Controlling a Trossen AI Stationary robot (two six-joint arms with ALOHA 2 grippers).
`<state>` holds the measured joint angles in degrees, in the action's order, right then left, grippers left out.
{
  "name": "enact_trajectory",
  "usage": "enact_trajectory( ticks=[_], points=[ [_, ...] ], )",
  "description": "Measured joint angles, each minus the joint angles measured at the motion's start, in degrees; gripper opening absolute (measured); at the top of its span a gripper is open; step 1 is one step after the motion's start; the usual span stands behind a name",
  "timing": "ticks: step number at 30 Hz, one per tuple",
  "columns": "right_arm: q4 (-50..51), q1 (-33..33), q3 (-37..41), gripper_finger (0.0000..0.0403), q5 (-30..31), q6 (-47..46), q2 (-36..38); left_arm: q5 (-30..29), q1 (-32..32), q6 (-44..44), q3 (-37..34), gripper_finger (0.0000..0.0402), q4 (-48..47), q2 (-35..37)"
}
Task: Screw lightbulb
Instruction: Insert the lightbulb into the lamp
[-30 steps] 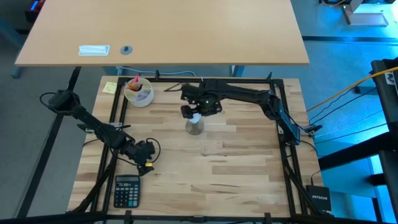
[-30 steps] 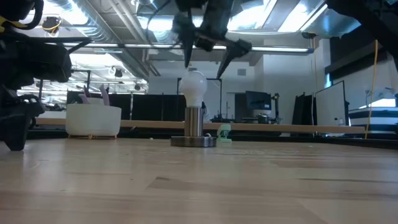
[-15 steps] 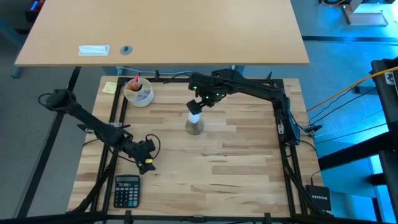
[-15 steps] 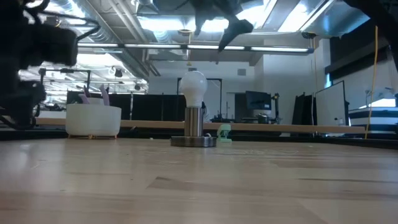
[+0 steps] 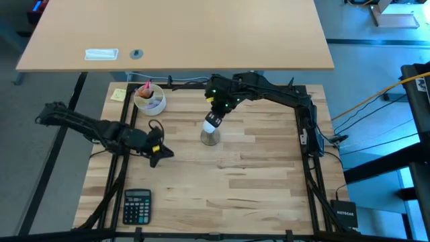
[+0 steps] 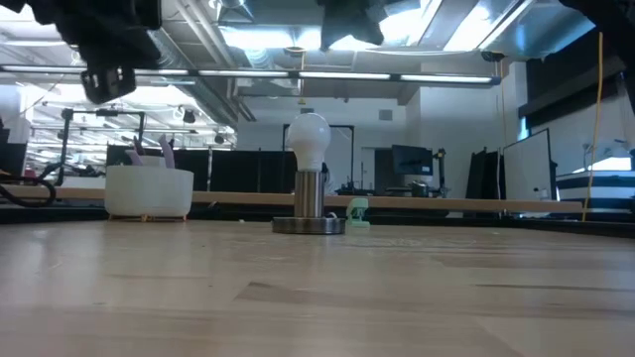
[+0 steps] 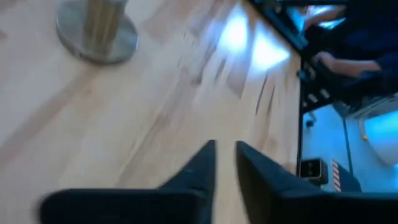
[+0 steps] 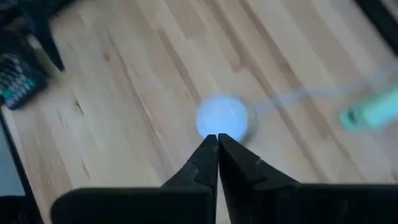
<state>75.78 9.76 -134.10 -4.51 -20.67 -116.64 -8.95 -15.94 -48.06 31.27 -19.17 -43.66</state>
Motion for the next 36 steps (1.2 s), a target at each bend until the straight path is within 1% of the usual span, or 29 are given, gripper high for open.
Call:
enact_trajectory(
  ticks=[1,2,6,9,13,15,18,20,23,27,31,36],
  points=[
    [-1.1,0.0,0.0,0.002,-0.1,0.5,0.3,0.0,0.7,0.8,0.0,0.0022,0.2,1.0],
    [-2.1,0.0,0.0,0.0021,0.0,1.4,0.5,-0.4,1.1,1.5,0.0,0.0012,0.3,1.9],
    [-8.0,0.0,0.0,0.0005,0.4,5.0,2.9,-4.9,2.3,4.8,0.0,0.0011,2.0,5.3],
    [-11.9,0.0,0.0,0.0009,0.4,7.5,4.5,-7.1,2.9,11.9,0.0,0.0002,4.5,7.5],
    [-13.2,0.0,0.0,0.0004,0.4,10.5,5.6,-9.5,3.2,19.7,0.0,0.0005,6.8,9.3],
    [-13.6,0.0,0.4,0.0005,0.4,10.7,5.6,-10.5,3.4,20.7,0.0,0.0002,7.2,9.9],
    [-17.5,0.0,4.8,0.0003,-0.7,10.6,6.4,-12.0,4.1,20.9,0.0,0.0004,8.6,10.0],
    [-23.2,-0.5,9.7,0.0003,-2.4,9.4,7.6,-12.2,4.4,20.9,0.0,0.0004,8.8,10.0],
    [-32.5,-1.6,19.4,0.0002,-2.3,7.5,11.7,-12.2,4.8,20.9,0.0,0.0001,9.1,10.0],
    [-45.9,-3.2,35.6,0.0002,-0.3,5.2,20.6,-12.2,4.8,21.1,0.0,0.0003,9.1,10.1],
    [-57.6,-3.9,52.3,0.0001,-0.2,2.7,30.0,-12.2,4.8,23.1,0.0,0.0001,9.0,10.1],
    [-72.5,-3.8,71.3,0.0001,-0.5,-1.1,40.2,-12.2,5.1,25.8,0.0,0.0001,9.1,10.0]
  ],
)
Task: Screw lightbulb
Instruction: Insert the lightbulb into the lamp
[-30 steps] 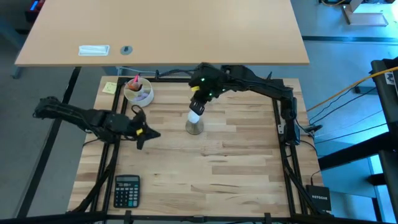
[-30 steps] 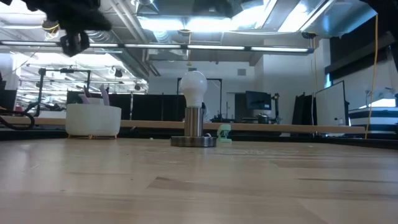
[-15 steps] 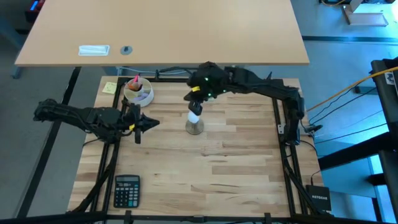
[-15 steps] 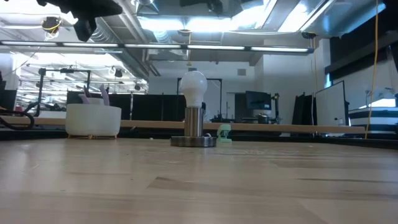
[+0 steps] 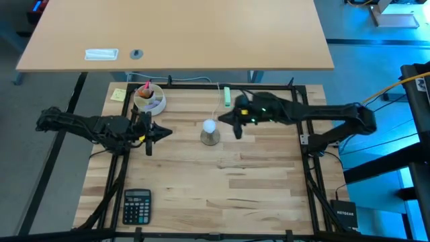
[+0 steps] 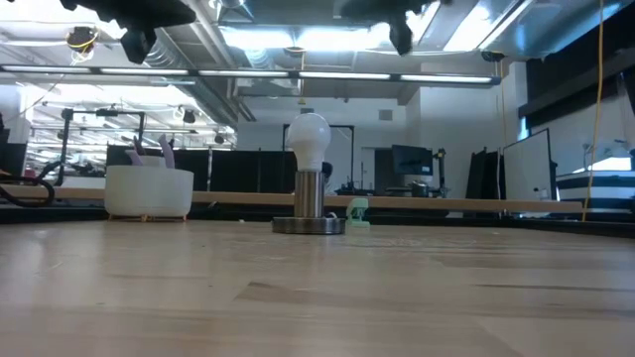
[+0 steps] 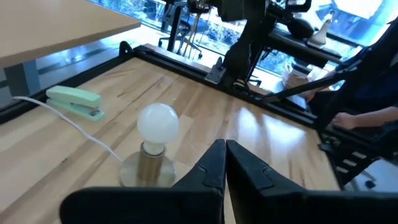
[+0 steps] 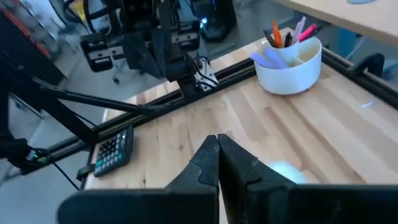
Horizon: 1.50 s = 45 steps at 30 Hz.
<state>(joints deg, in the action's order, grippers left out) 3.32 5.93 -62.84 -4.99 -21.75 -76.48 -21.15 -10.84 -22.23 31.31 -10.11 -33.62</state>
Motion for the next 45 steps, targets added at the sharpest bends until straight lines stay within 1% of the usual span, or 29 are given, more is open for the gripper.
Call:
enact_trajectory(
  ticks=[4,7,13,17,20,29,33,37,45],
  points=[
    [-9.2,0.0,12.0,0.0001,-0.2,-2.2,6.3,0.0,1.2,0.6,0.0,0.0001,-0.3,0.0],
    [-10.5,0.0,18.2,0.0001,-0.7,-2.6,9.7,0.1,2.5,-0.8,0.0,0.0001,-1.9,0.0],
    [-10.3,0.0,24.9,0.0001,-5.0,-3.5,12.9,2.0,3.9,-2.0,0.0,0.0001,-6.6,-0.1],
    [-9.3,0.0,28.1,0.0001,-6.3,-3.7,13.3,2.1,3.9,-1.9,0.0,0.0001,-7.9,-0.1],
    [-9.5,0.0,29.0,0.0001,-6.6,-5.0,13.4,2.1,3.9,-2.0,0.0,0.0001,-7.8,-0.1],
    [-12.8,0.0,29.0,0.0001,-7.6,-5.1,13.4,2.1,3.9,-2.8,0.0,0.0001,-7.8,-0.1],
    [-11.8,0.0,29.0,0.0001,-7.6,-5.1,13.4,2.1,3.9,-2.9,-0.9,0.0001,-7.2,-0.3],
    [-11.9,0.0,29.0,0.0001,-7.6,-5.8,13.4,2.1,3.9,-5.0,-2.1,0.0001,-7.3,-0.3],
    [-12.4,0.0,29.0,0.0001,-7.6,-6.5,13.4,2.1,3.9,-5.8,-2.4,0.0003,-6.1,-0.3]
  ],
)
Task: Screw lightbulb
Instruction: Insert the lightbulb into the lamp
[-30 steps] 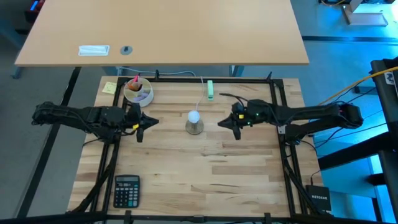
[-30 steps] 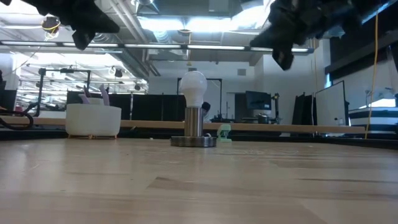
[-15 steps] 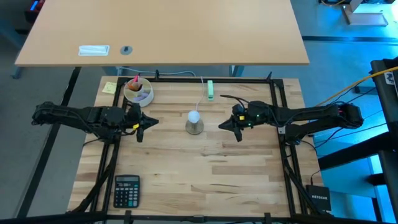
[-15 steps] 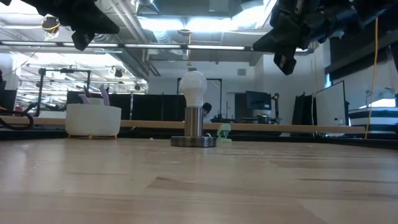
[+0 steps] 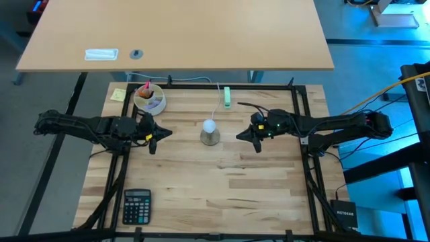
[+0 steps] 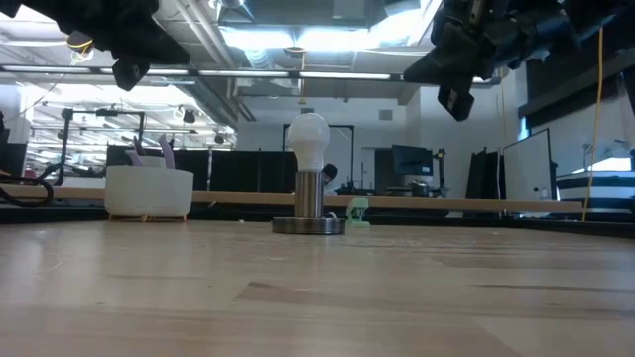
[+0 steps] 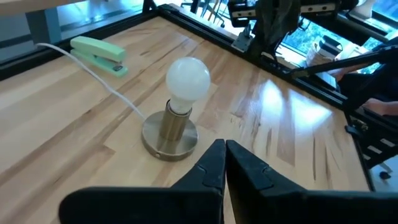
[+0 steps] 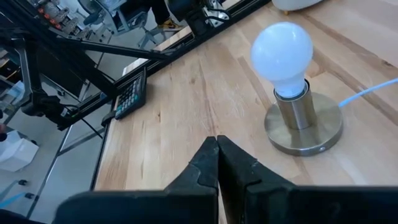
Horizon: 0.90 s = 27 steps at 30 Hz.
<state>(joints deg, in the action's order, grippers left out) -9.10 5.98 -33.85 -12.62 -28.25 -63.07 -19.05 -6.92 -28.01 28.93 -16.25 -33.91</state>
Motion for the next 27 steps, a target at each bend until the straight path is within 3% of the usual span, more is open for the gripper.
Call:
enact_trajectory(
  ticks=[8,12,15,18,27],
  points=[
    [0.1,0.1,-0.3,0.0001,0.0,-6.6,0.0,0.0,0.0,0.4,0.0,0.0003,2.5,0.0],
    [1.6,0.1,-5.4,0.0001,-4.5,-5.1,-0.1,0.0,0.0,0.4,0.0,0.0003,2.3,0.0],
    [10.2,0.1,-13.2,0.0001,-4.5,-0.1,-1.0,0.0,0.0,0.5,0.0,0.0003,2.3,0.0],
    [23.8,0.1,-23.6,0.0001,-0.5,6.0,-4.2,0.0,0.0,0.6,0.0,0.0004,2.3,-0.1],
    [51.6,0.0,-53.9,0.0001,1.7,21.6,-21.8,0.0,0.0,3.1,0.0,0.0004,2.2,-0.9]
  ],
)
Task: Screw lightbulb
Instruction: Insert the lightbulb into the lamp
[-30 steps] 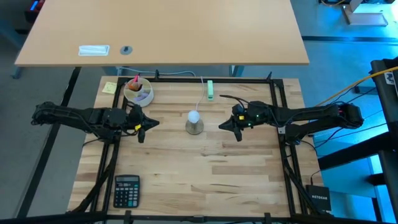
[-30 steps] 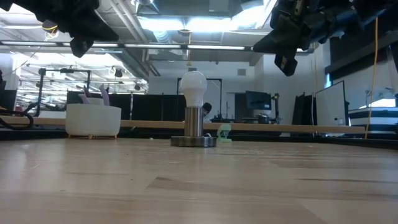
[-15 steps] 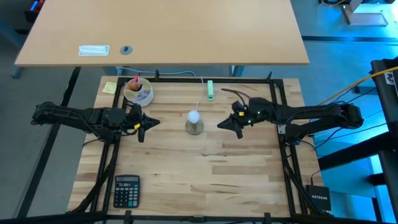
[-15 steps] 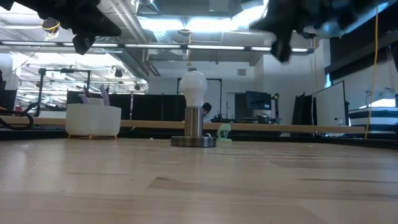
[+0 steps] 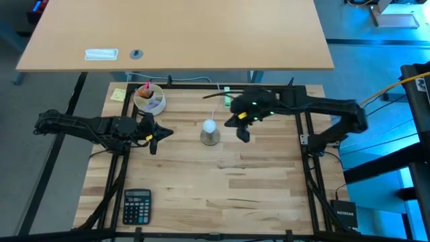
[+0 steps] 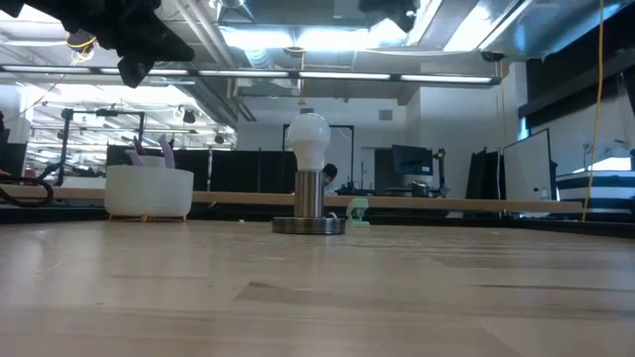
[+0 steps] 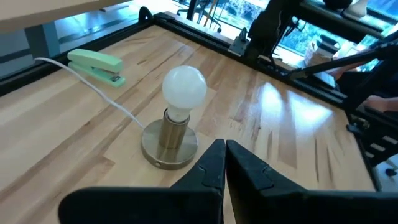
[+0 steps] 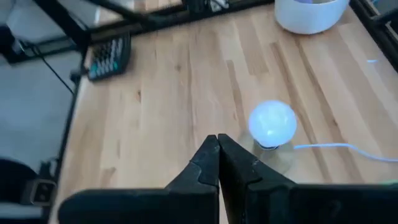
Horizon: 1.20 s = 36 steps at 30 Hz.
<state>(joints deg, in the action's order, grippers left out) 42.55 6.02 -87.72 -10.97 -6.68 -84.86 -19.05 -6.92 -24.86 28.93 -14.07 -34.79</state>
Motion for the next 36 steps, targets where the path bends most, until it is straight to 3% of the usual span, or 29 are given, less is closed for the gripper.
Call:
enact_trajectory(
  ticks=[8,16,21,25,28,32,36],
  points=[
    [16.2,0.0,-18.9,0.0028,1.1,7.6,-14.3,0.0,0.0,1.1,0.0,0.0004,0.0,-2.0],
    [27.3,0.0,-31.8,0.0138,4.2,11.1,-24.1,-0.2,1.1,6.1,-0.1,0.0004,0.2,-8.1],
    [27.8,0.0,-32.8,0.0236,6.5,11.7,-26.5,2.2,1.1,12.3,-0.6,0.0002,6.1,-10.7],
    [28.0,0.1,-32.8,0.0314,6.8,10.7,-27.9,7.1,1.1,15.7,-4.6,0.0001,17.4,-10.9],
    [28.0,0.1,-32.8,0.0359,8.2,9.8,-28.6,8.3,1.1,16.0,-7.4,0.0002,20.1,-10.8],
    [27.4,0.1,-32.8,0.0394,9.0,9.6,-29.5,5.7,1.2,13.1,-11.0,0.0004,19.5,-11.4],
    [27.5,0.9,-32.8,0.0394,8.6,10.6,-31.0,5.5,3.1,14.4,-12.6,0.0038,21.9,-13.0]
  ],
)
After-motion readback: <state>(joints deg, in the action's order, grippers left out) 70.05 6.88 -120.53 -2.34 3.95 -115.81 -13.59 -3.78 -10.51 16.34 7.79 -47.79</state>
